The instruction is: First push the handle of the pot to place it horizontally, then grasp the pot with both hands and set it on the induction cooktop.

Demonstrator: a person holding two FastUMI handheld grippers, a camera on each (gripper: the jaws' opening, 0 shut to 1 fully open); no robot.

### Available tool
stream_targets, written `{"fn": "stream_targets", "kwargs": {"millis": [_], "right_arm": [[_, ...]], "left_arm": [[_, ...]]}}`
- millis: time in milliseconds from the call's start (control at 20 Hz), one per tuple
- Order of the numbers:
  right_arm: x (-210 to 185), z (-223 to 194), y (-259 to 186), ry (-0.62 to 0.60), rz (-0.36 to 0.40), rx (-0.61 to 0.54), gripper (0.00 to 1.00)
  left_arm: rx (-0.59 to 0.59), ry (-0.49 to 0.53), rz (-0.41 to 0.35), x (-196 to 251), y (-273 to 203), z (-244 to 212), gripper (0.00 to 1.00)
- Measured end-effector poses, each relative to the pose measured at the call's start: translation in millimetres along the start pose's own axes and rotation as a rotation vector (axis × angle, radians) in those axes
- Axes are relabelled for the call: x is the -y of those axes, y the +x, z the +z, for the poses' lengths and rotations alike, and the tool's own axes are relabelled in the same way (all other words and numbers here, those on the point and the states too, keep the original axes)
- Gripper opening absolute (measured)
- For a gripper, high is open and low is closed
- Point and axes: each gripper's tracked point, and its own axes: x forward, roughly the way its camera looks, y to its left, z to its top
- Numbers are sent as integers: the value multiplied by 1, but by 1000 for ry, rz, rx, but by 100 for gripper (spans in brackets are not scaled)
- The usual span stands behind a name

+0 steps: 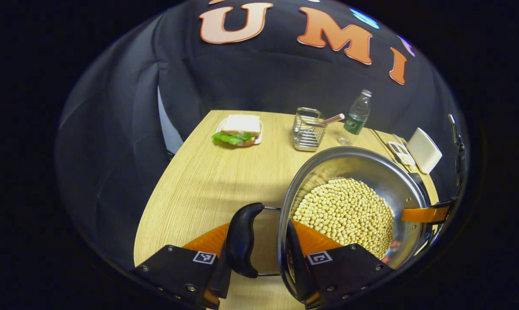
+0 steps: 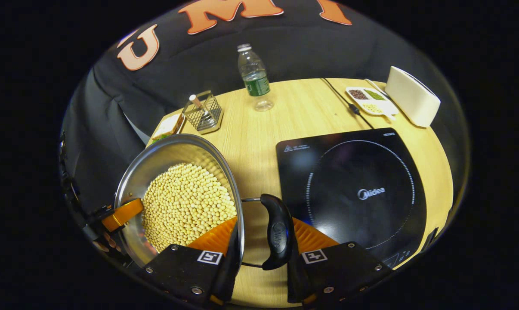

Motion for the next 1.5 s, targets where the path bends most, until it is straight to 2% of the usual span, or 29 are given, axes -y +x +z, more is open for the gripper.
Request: {"fn": "stream_targets", "kwargs": {"millis": [400,1000,1050,1100,1500], "right_arm": [[-12,-4,1,52,-24,59,52],[-4,6,-5,113,-37,125,52],[-5,4,-5,116,-40,128,52],[-5,4,-3,123,-43,132,52],[-7,7,-10,143,-70,141,52]], "left_arm": [[34,49,-54,-1,8,10,61],[61,134,-102,0,11,24,61],[64,141,-106,1,11,24,57],[64,149,-112,2,14,25,61],[43,180,-157,1,21,30,61]]}}
